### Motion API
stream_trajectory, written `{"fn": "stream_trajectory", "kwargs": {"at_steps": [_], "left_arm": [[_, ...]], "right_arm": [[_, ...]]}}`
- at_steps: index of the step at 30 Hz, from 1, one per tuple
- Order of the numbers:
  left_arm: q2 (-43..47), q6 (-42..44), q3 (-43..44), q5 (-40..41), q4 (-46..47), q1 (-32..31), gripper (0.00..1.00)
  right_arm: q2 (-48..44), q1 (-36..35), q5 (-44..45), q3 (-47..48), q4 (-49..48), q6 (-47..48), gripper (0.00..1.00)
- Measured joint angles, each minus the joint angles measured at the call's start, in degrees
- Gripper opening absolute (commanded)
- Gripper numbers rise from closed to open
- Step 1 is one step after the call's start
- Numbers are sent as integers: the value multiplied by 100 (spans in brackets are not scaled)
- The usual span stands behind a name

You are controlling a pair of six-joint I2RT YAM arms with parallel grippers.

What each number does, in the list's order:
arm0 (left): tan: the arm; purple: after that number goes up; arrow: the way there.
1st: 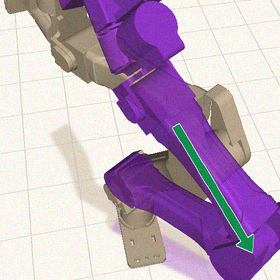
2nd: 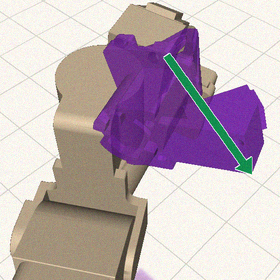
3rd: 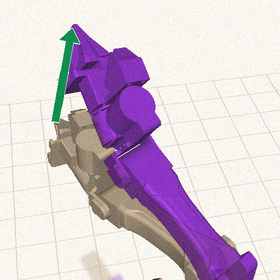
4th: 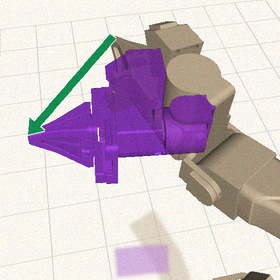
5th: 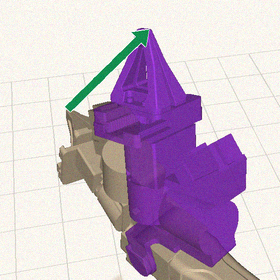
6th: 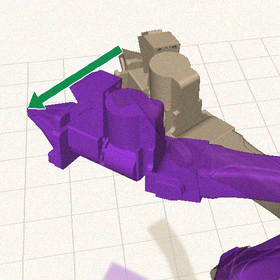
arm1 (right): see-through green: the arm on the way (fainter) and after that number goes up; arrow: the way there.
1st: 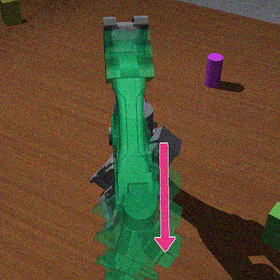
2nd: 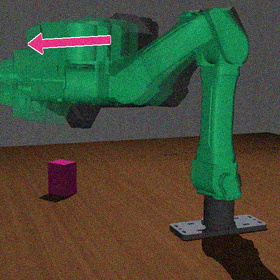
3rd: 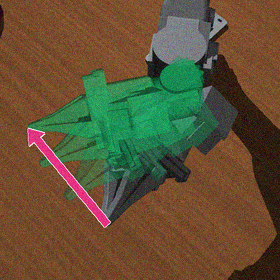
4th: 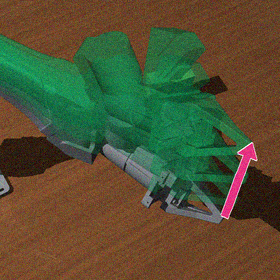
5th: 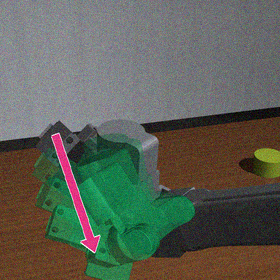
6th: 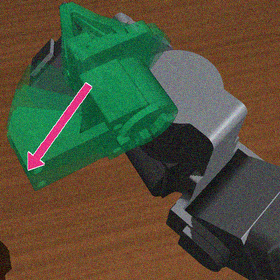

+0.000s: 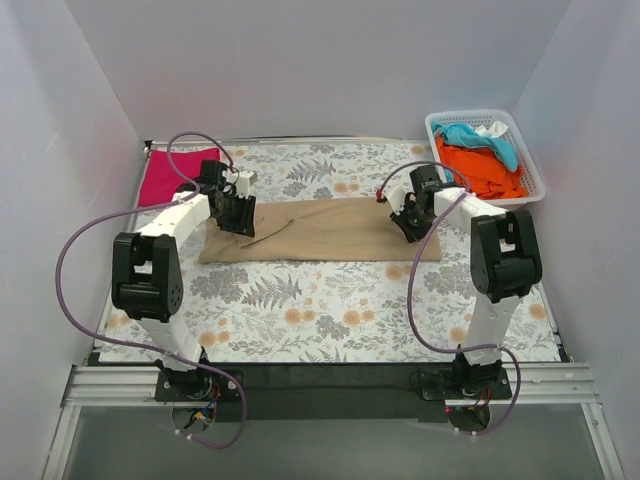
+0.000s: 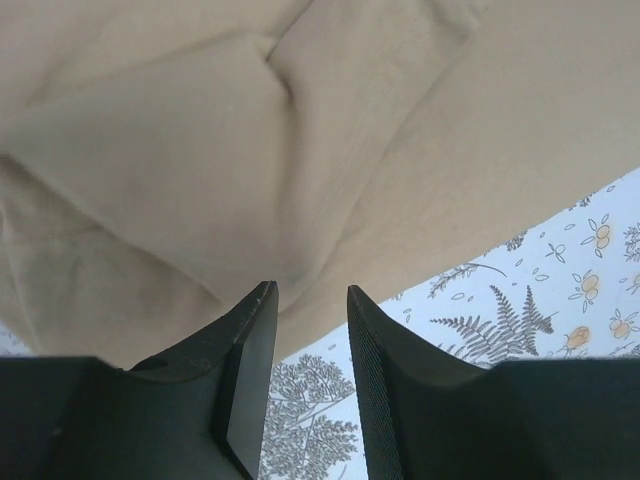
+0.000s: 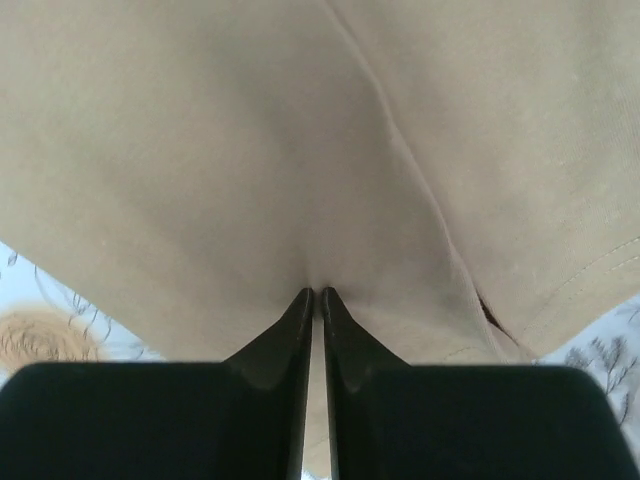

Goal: Fold and stack the t-shirts
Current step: Fold the tshirt

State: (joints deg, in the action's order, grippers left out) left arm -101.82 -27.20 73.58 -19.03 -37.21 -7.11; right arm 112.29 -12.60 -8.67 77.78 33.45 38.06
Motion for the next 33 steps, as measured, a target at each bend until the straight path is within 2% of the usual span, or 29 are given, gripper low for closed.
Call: {"fn": "stream_trajectory", "kwargs": {"at_steps": [4,9,12,15,17,21,27,30,33], "left_arm": [[365,-321,-293,15,-76,79,33],[1078,-603,-540,-114,-175,66,34],[1287,-767,-632,-127,-146,-101,34],[1224,-964,-634,-120,-118,-369,33],[1036,-1121,-603,-105,-90,-501,33],[243,-1438,-271,186,-52,-632,20],[-1080,-1611,560,970,-186,-640,17],[-1574,-1534,1191,1165,-382,-640,16],[-2312,-1349,2306,1327,-525,-640,16]], "right_arm": [[-962,-151,254,-1292,-188,271,11],[-2184,-507,52,-2546,710,651,17],[-2682,-710,-273,-2706,1390,758,17],[-2999,-664,-461,-2424,1668,748,15],[-2999,-527,-520,-2061,1698,726,12],[-2717,-138,-501,-1547,1648,697,10],[-2059,533,-339,-1351,1606,699,10],[-1985,704,-273,-1259,1613,734,10],[-1982,728,-254,-1121,1609,782,11]]}}
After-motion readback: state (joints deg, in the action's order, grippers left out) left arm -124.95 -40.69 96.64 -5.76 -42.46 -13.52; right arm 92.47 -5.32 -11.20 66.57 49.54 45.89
